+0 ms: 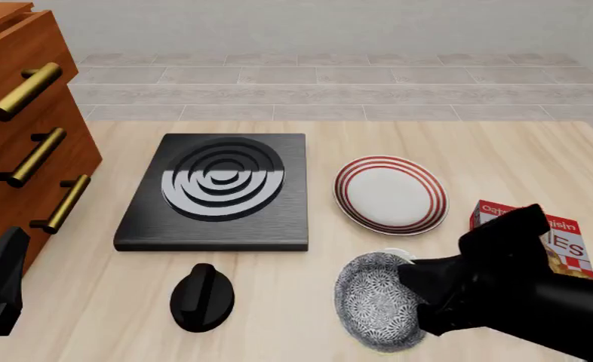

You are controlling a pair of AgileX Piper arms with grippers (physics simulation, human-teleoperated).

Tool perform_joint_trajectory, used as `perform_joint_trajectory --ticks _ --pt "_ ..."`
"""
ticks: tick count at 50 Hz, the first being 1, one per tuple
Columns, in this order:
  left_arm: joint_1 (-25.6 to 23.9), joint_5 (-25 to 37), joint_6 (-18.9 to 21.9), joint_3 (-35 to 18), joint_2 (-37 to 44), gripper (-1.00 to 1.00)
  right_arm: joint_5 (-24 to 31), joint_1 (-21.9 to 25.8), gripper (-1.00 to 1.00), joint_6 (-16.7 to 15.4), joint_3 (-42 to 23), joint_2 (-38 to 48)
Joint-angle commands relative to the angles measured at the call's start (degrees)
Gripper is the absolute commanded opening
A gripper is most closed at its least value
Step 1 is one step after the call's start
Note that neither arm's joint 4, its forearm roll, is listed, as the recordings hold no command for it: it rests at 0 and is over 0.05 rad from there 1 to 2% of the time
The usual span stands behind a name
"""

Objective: Pick the akita bowl next to the ramekin and place it on the plate.

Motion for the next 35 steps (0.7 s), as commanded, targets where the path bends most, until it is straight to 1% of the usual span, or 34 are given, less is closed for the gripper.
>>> perform_joint_trajectory --ticks 1,8,14,21,35 --pt "0.00 0.00 0.00 0.00 0.00 1.00 -1.21 -1.28 -1.00 0.39 -1.39 1.44" --pt "0.00 0.00 0.00 0.00 0.00 1.00 -1.90 -1.69 -1.00 0.69 -2.24 2.17" --pt "0.00 0.00 0.00 0.00 0.00 1.00 -2.82 -1.87 -1.00 1.74 -2.67 3.09" --pt "0.00 0.00 0.00 0.00 0.00 1.00 -4.01 -2.82 -1.00 1.42 -2.55 4.17" --pt "0.00 0.00 0.00 0.00 0.00 1.00 -4.90 -3.75 -1.00 2.81 -4.48 5.57"
